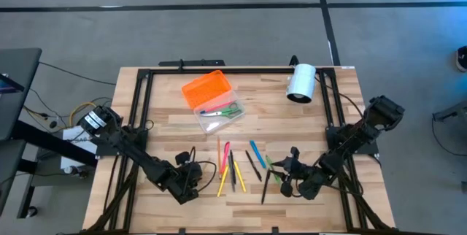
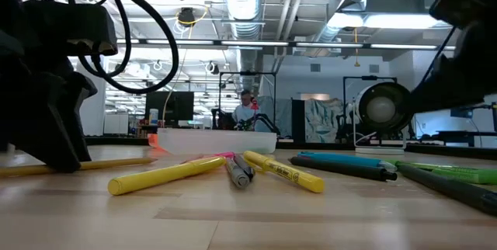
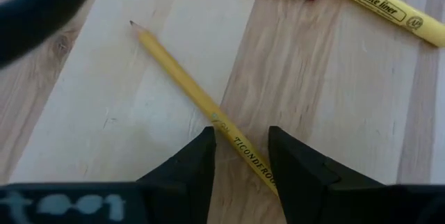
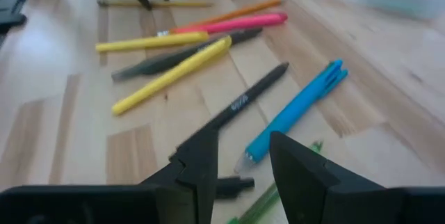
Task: Pick & place school supplies into a supply box
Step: Put the yellow pencil into the supply box
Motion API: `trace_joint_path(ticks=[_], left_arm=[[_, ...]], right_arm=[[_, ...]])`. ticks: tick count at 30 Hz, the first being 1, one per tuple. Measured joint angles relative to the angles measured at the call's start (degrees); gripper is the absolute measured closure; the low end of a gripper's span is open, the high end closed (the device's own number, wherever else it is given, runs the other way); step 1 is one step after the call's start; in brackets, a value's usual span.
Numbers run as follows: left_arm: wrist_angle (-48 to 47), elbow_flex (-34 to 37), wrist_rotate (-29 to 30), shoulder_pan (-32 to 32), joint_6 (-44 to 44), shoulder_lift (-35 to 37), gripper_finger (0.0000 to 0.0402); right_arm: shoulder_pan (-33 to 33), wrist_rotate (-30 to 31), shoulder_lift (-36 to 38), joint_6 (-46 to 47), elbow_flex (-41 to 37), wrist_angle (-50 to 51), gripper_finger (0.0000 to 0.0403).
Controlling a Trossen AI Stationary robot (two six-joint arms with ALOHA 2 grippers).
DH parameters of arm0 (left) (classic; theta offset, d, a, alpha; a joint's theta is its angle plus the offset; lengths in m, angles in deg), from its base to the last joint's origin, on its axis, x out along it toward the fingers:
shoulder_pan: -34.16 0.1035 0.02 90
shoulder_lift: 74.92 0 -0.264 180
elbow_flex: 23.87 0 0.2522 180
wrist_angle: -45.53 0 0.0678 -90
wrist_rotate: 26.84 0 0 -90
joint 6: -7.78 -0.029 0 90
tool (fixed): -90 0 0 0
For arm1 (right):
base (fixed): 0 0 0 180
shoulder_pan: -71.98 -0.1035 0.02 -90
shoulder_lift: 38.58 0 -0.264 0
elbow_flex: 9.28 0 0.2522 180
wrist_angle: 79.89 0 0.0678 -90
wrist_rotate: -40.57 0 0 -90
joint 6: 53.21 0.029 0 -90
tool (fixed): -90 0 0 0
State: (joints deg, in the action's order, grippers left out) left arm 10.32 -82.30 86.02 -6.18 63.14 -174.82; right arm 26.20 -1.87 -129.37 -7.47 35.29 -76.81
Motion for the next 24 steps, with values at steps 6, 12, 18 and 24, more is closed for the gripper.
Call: trace_joint_path(ticks=[6, 12, 18, 24], left_arm=[[-0.81, -0.11, -1.27, 0.0, -1.42, 0.08, 0.0297], [-1.4, -0.27, -2.65, -0.1, -5.88, 0.24, 0.0347], [-1.36, -0.35, -3.66, 0.74, -9.24, 0.35, 0.0393], [-1.33, -0.39, -3.17, 1.73, -11.01, 0.35, 0.039]], right_arm=[[-0.04, 0.36, -2.59, 0.33, 0.48, -0.41, 0.0281], [-0.07, 0.43, -3.26, 0.35, 0.85, -0.17, 0.0281], [-0.33, 0.49, -3.26, -0.14, 0.85, -0.1, 0.0281], [-0.33, 0.49, -3.26, -0.27, 0.85, -0.08, 0.0281]])
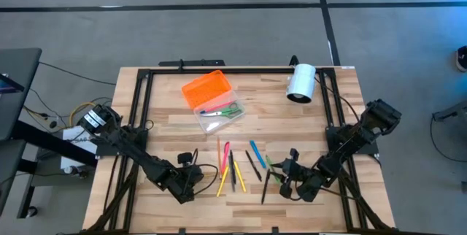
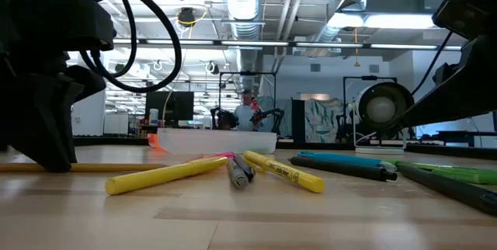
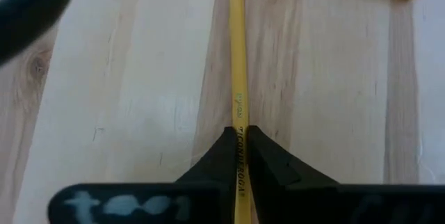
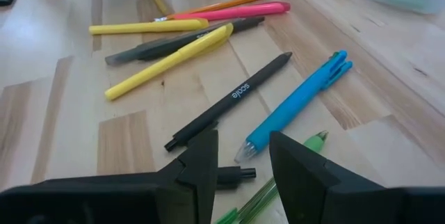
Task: Pick & place school supplies into a supply box
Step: Put the yellow pencil into the supply box
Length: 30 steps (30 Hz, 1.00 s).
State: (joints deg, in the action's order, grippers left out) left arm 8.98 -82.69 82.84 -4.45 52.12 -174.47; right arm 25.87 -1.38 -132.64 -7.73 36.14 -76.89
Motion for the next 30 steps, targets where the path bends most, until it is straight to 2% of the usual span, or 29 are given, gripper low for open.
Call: trace_joint_path(ticks=[4, 7, 22, 30], left_arm=[[0.02, 0.0, 0.28, 0.42, -1.33, 0.0, 0.0397], [0.04, -0.05, -2.0, 1.47, -1.83, 0.16, 0.0391], [-2.24, -0.39, -13.84, 5.95, -6.42, 3.15, 0.0303], [-3.0, -0.44, -13.75, 5.9, -6.02, 3.23, 0.03]], right_arm=[[0.02, 0.0, 0.0, -0.3, 0.0, 0.0, 0.0281], [0.0, -0.04, 0.0, -0.42, 0.0, 0.0, 0.0281], [0.0, -0.46, 0.0, -0.4, 0.0, -0.43, 0.0281], [0.0, -0.57, 0.0, -0.9, 0.0, -0.06, 0.0281]])
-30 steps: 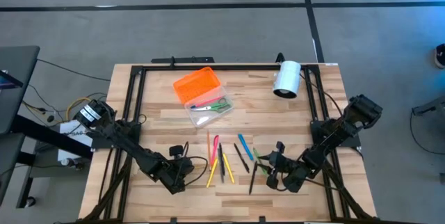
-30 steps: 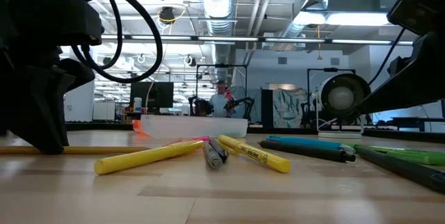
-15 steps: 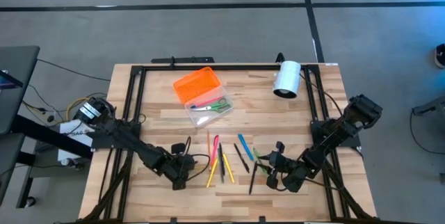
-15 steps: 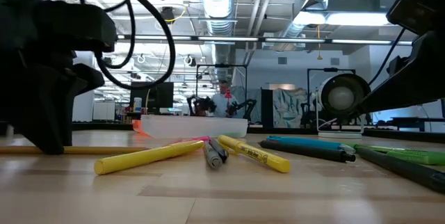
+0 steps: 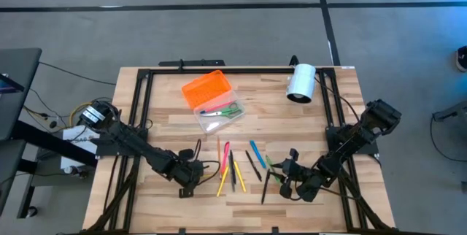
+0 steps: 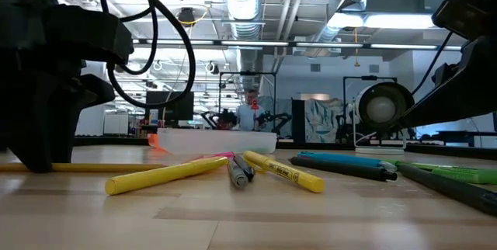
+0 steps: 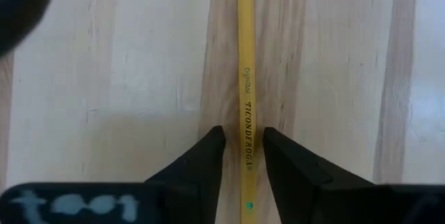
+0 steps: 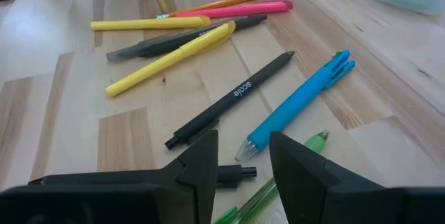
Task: Pick & place school supplies into a supply box
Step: Put the yellow pencil into the supply box
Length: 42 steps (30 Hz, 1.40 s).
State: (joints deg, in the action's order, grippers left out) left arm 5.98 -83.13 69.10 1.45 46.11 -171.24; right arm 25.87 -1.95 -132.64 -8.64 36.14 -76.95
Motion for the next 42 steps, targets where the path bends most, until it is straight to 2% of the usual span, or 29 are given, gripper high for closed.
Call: trace_joint_path(ticks=[5, 11, 16, 21, 24, 27, 42], left_arm=[[0.27, 0.02, 1.14, 0.87, -0.15, 0.0, 0.0324], [0.92, 0.72, 3.68, 1.63, -0.39, 0.13, 0.039], [1.12, 0.88, 7.37, 1.54, 0.19, 0.13, 0.0395], [-1.68, 1.46, 18.17, 1.93, 1.04, -0.31, 0.0399], [-4.98, 1.53, 21.81, 1.98, 2.23, -0.44, 0.04], [-7.82, 1.53, 22.37, 2.45, 2.98, -0.44, 0.04], [-10.0, 0.52, 25.99, 0.82, 2.82, -0.64, 0.0401]], right_arm=[[0.0, -0.04, 0.0, 0.01, 0.0, 0.08, 0.0281], [0.0, -0.26, 0.0, 0.03, 0.0, 0.08, 0.0281], [-0.02, -0.26, 0.0, 0.03, 0.0, 0.06, 0.0281], [-0.02, -0.28, 0.0, 0.03, 0.0, -0.24, 0.0281], [-0.02, -0.28, 0.0, 0.24, 0.0, -0.36, 0.0281], [-0.02, -0.28, 0.0, 0.46, 0.0, -0.36, 0.0281], [-0.02, 0.0, 0.0, 0.51, 0.0, -0.38, 0.0281]])
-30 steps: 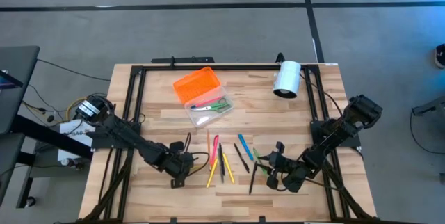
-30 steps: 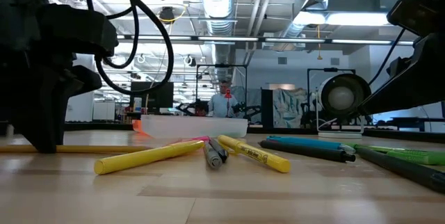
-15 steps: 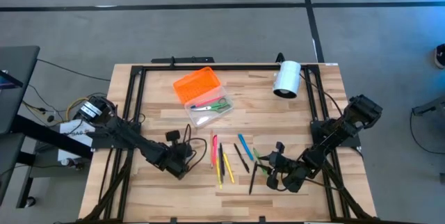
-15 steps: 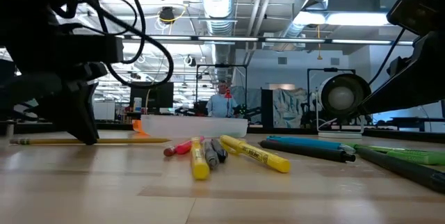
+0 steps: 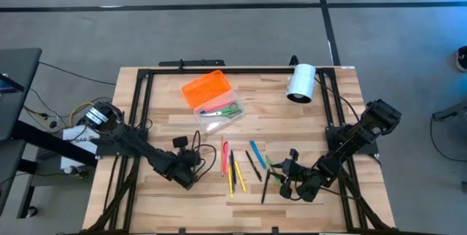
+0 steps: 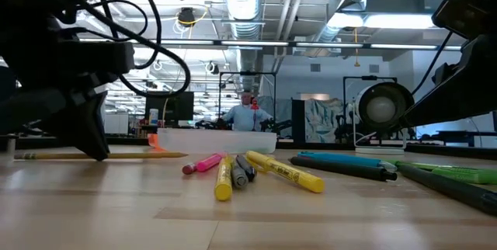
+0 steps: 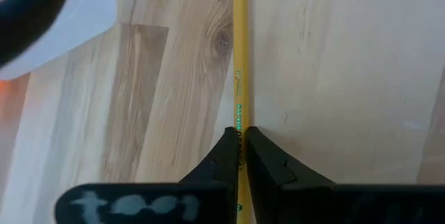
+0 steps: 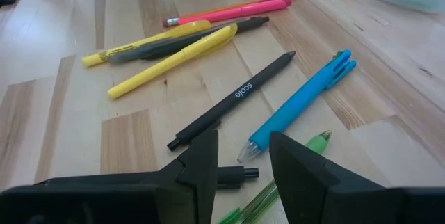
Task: Pick & place school supplies into a supply box
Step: Put the yellow pencil into the supply box
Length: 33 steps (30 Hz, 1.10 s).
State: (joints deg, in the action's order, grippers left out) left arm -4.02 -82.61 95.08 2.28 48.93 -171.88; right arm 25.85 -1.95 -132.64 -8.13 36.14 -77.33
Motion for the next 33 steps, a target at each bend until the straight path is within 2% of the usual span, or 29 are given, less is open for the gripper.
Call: trace_joint_path(ticks=[9, 19, 25, 33], left_arm=[[-7.9, -3.58, 4.64, -2.33, 2.22, 0.01, 0.0401], [-11.08, -6.23, 10.79, -1.77, 1.89, 0.16, 0.0401], [-12.88, -9.17, 15.14, 2.96, -3.71, 0.2, 0.0401], [-9.16, -12.74, 17.65, 14.05, -16.19, 0.22, 0.0401]], right_arm=[[0.0, 0.2, 0.0, 0.04, 0.0, -0.02, 0.0281], [0.0, 0.2, 0.0, -0.02, 0.0, 0.0, 0.0281], [0.0, 0.2, 0.0, -0.35, 0.0, 0.0, 0.0281], [0.0, 0.17, 0.0, -0.52, 0.0, 0.07, 0.0281]])
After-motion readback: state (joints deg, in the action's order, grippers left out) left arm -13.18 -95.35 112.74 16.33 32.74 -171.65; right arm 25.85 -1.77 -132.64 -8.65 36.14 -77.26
